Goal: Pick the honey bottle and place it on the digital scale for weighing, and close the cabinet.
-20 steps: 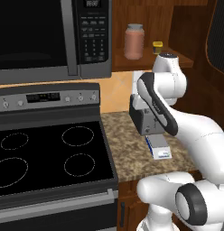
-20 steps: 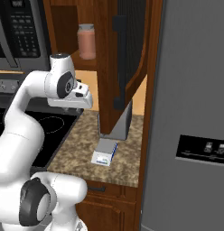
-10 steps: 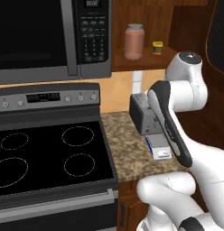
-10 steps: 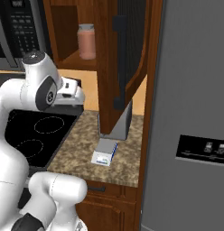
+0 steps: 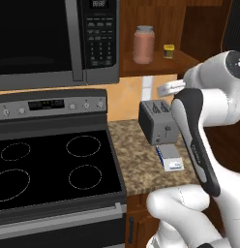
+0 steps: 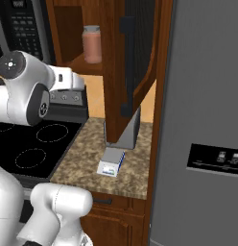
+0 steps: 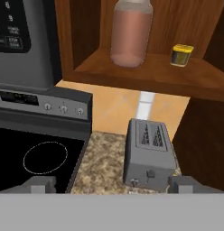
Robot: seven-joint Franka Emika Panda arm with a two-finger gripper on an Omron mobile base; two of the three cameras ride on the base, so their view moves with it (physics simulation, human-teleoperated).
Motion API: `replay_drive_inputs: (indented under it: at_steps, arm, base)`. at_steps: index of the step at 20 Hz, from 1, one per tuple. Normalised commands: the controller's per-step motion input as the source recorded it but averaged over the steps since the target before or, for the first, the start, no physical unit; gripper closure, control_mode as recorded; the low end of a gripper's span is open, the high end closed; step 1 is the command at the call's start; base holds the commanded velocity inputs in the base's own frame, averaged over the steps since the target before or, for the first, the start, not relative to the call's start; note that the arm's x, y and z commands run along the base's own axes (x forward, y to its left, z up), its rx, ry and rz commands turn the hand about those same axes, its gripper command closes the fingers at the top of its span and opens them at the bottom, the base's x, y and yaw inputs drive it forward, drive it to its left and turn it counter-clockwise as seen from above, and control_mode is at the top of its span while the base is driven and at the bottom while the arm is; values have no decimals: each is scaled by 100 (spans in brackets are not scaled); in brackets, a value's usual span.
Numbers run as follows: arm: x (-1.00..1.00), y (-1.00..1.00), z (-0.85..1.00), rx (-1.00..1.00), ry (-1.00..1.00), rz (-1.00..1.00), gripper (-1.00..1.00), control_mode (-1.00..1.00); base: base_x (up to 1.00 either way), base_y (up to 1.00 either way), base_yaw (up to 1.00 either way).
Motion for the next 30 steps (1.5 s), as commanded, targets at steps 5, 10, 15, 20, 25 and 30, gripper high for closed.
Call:
replay_drive_inputs:
  at_steps: [5,10,15,20,25,30]
  arm:
    - [10,0,69,0,-26,2,-100,-100]
    - [12,-1,44,5,-6,1,-100,-100]
    - [15,0,38,5,-2,1,-100,-100]
    - [32,0,44,0,-8,0,-100,-100]
    - [42,0,5,0,-12,0,-100,-100]
    - [51,0,-2,0,-8,0,-100,-100]
  base:
    - [0,0,0]
    - [0,0,0]
    - [0,0,0]
    - [0,0,0]
    - [0,0,0]
    - [0,0,0]
